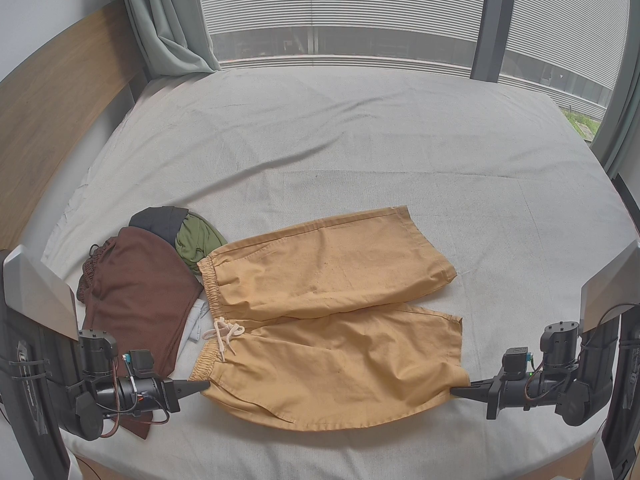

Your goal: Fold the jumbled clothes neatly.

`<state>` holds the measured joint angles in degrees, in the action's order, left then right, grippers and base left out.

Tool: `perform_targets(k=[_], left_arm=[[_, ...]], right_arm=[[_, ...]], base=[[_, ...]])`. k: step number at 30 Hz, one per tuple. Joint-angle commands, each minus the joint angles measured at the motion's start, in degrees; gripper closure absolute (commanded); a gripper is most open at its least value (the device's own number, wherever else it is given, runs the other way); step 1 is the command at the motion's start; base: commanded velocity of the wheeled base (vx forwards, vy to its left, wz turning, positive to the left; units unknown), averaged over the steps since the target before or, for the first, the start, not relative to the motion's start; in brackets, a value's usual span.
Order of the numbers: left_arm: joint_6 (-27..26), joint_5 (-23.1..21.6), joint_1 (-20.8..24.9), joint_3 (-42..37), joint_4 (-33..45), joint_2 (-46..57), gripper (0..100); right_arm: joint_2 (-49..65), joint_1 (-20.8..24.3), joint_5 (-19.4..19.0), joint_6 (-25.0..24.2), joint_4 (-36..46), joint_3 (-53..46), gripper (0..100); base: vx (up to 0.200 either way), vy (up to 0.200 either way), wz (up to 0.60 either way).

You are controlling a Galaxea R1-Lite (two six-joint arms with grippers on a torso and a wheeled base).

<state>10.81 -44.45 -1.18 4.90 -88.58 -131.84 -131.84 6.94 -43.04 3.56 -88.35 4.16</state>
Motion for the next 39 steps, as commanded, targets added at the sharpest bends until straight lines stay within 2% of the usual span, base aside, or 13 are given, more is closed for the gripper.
perform_targets(k=[1, 13, 18, 26, 30, 39], left_arm=[[3.0, 0.1, 1.4, 1.5, -0.1, 5.5, 100], [9.3, 0.1, 1.8, 5.1, -0.1, 9.5, 100], [9.8, 0.2, 1.9, 6.3, -0.1, 9.9, 100], [10.9, 0.3, 2.1, 8.2, -0.1, 10.0, 100], [11.3, 0.3, 2.0, 8.5, -0.1, 10.0, 100], [11.4, 0.5, 1.9, 9.2, -0.1, 10.1, 100]], right_arm=[[3.2, 1.0, 0.0, -1.0, -0.1, 0.8, 100], [10.6, 3.0, -1.2, -8.8, -0.1, 2.9, 100], [12.1, 3.0, -2.3, -11.8, -0.2, 4.3, 100], [13.6, 2.6, -2.3, -13.1, -0.2, 5.4, 100], [15.9, 2.6, -2.4, -15.7, -0.1, 5.6, 100], [18.1, 2.3, -2.5, -16.0, -0.1, 5.2, 100]], base=[[0.0, 0.0, 0.0], [0.0, 0.0, 0.0], [0.0, 0.0, 0.0], [0.0, 0.0, 0.0], [0.0, 0.0, 0.0], [0.0, 0.0, 0.0]])
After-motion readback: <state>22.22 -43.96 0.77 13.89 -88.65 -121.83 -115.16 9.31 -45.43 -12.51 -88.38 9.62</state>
